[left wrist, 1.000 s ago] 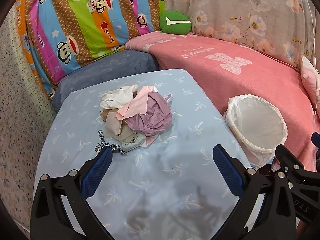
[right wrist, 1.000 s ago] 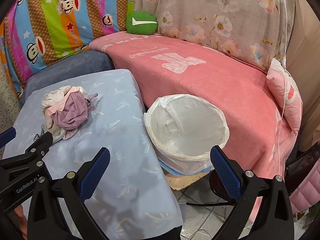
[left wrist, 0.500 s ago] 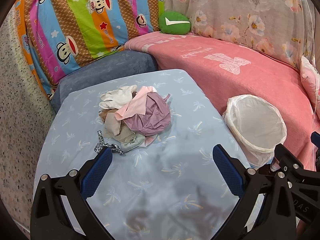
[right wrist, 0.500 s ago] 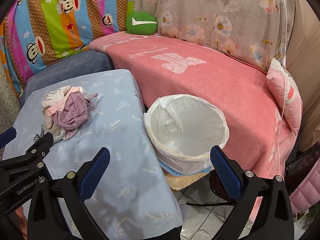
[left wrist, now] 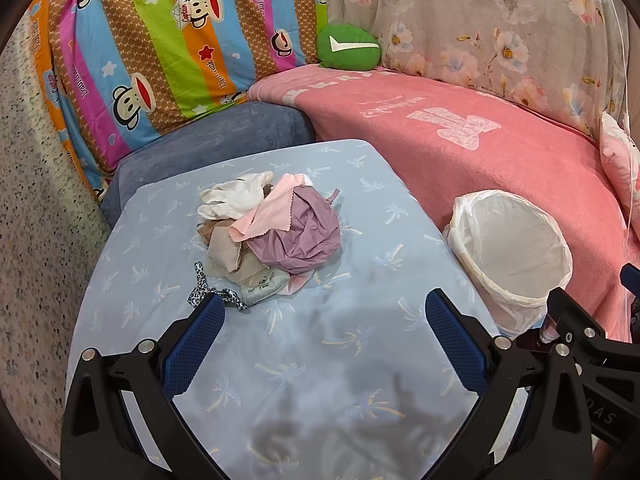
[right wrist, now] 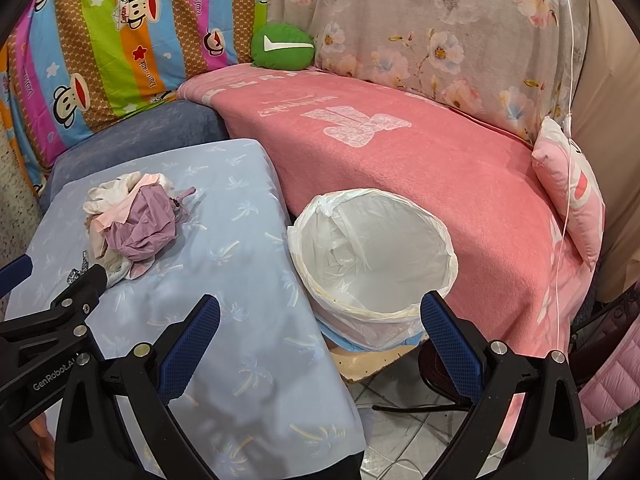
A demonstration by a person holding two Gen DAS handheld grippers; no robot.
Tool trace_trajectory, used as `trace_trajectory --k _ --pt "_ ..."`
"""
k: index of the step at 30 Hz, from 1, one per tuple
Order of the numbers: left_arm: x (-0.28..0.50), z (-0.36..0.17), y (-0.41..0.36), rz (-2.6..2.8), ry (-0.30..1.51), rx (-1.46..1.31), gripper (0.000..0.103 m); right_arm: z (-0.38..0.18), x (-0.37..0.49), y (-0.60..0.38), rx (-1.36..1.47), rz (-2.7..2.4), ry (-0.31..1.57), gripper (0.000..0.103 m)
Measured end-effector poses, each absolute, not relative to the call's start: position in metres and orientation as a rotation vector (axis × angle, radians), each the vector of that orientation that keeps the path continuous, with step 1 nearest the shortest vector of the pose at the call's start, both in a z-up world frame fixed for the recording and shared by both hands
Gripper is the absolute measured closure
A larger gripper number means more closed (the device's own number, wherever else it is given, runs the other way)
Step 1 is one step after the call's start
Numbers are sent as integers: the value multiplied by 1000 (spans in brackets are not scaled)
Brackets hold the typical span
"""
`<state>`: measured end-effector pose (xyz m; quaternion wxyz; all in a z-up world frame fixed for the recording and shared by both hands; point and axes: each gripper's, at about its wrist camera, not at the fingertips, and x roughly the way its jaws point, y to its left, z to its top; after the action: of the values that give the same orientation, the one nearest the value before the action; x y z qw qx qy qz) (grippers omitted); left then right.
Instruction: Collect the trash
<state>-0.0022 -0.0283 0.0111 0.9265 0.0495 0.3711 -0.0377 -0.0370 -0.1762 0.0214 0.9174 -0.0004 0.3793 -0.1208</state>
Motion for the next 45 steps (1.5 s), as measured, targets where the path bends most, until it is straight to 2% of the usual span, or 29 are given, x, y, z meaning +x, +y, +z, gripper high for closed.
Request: trace_trajectory --k 45 --pt "0 10 -35 -101 766 94 7 24 -37 -185 -2 -255 779 6"
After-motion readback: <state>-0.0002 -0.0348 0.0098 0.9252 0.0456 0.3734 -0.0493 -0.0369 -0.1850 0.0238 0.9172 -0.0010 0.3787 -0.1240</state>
